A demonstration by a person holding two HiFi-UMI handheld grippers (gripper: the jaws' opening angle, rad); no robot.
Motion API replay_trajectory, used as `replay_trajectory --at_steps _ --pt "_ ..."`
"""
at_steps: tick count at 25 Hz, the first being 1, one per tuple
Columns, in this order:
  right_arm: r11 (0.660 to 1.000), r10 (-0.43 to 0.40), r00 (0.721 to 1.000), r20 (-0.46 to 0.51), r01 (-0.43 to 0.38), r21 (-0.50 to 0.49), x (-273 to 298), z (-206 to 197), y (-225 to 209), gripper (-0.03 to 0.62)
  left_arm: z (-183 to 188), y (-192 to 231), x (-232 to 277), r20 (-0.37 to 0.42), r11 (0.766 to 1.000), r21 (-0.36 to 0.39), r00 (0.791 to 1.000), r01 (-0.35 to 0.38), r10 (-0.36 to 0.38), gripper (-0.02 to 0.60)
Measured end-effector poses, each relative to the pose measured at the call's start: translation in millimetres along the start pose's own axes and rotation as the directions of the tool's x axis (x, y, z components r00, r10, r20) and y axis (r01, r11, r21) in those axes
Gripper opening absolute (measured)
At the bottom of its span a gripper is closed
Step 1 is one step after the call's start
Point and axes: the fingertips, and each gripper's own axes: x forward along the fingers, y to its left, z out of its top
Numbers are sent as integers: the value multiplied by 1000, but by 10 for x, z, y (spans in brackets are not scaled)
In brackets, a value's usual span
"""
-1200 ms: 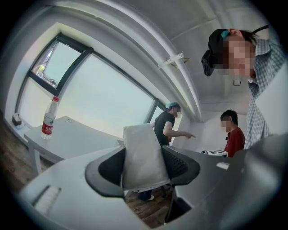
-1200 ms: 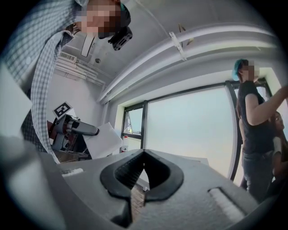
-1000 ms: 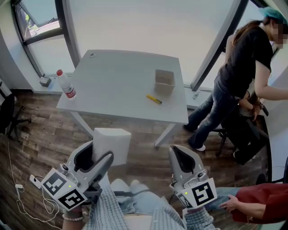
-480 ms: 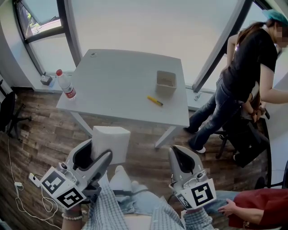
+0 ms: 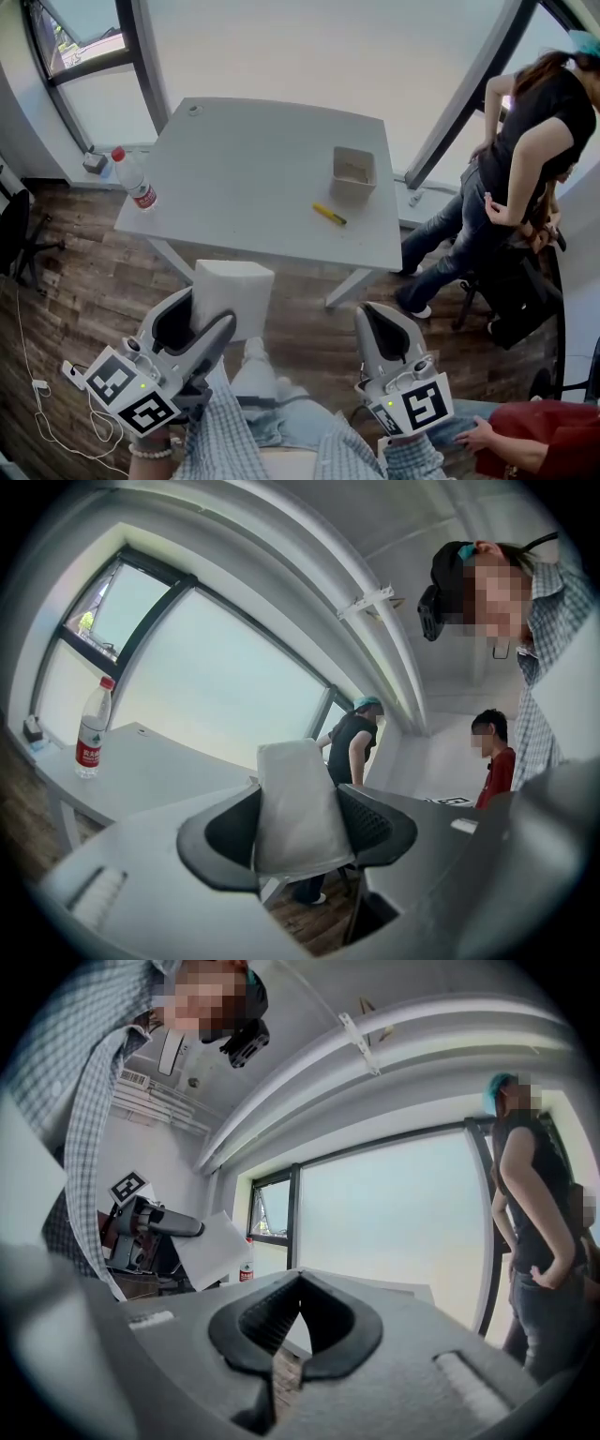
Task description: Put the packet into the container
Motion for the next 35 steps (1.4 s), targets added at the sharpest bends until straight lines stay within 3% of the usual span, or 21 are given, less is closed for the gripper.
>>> replay_trajectory --at_steps 14,24,35 --pt "999 -53 998 -31 53 11 609 -5 -326 -2 246 492 530 -48 999 -19 998 45 -46 261" --pt "990 -137 990 -39 136 -19 977 139 -496 -2 494 861 842 -69 993 -26 991 116 -118 261" --pt "984 -177 983 -45 176 -35 1281 167 -389 -2 613 1172 950 -81 985 -28 981 172 -174 261"
